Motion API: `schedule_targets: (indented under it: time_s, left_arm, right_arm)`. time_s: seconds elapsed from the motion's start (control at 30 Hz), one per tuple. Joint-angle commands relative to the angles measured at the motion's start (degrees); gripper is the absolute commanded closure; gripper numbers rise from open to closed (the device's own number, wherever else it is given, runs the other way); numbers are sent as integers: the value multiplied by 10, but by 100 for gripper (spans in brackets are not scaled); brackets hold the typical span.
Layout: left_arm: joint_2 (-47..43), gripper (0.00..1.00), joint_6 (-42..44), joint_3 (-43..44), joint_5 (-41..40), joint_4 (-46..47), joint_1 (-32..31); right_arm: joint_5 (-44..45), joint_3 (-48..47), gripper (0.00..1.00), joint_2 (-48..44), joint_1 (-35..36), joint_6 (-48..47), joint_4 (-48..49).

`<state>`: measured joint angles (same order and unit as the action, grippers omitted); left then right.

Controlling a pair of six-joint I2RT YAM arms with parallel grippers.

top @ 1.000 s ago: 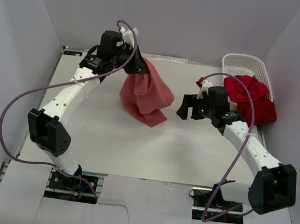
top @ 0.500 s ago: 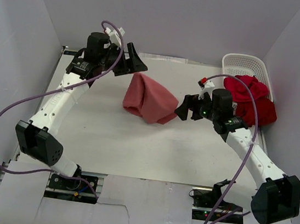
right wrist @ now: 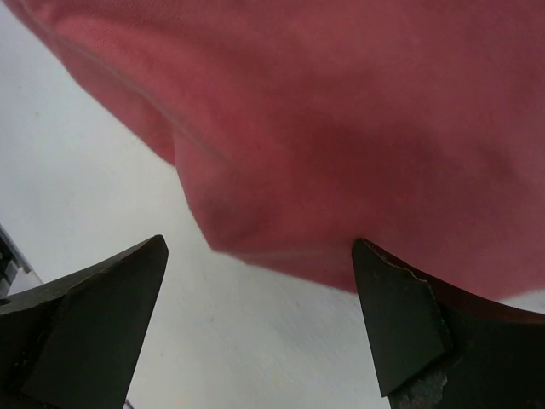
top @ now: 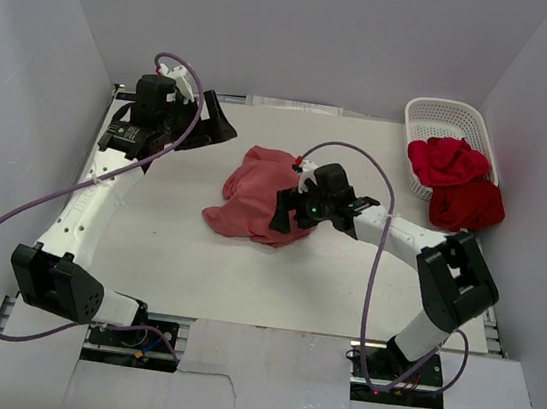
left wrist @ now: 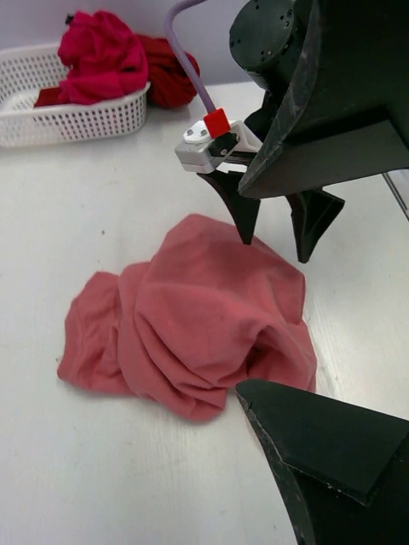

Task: Fold and stack the t-shirts
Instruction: Flatten out the tshirt

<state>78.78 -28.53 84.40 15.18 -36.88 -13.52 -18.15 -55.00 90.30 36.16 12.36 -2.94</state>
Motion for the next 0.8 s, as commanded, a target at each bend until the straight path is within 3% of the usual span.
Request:
schedule_targets:
  time_s: [0.0,0.17,0.2,0.3,0.47,0.6,0.67,0.77]
  left_arm:
    - [-14,2,23,-32,-21,-7,6]
    - [-26,2,33,-42,-35,-6,14]
    - [-28,2,34,-43,-39,-5,16]
    - [-31,2,32,-44,-45,-5,17]
    - [-42,2,19,-55,-78,-4,25]
    - [-51,2,14,-60,-85,-3,34]
    - [-53,2,13,-63,-85,-2,35]
    - [-58,2,9,-76,-80,12,36]
  right_arm:
    - [38,-65,5,60,34,3,30]
    - [84,-184,1,167,69,-3,-19]
    - [87,-220,36,181,78,-4,-41]
    - [86,-280,92,218,96,-7,-91]
    - [15,-338,92,147,122,-4,-147]
    - [-33,-295,92,-24,83,10,-155]
    - [-44,-254,92,-131,27,39,-156]
    - [-63,-156,92,-192,-171,58,-176]
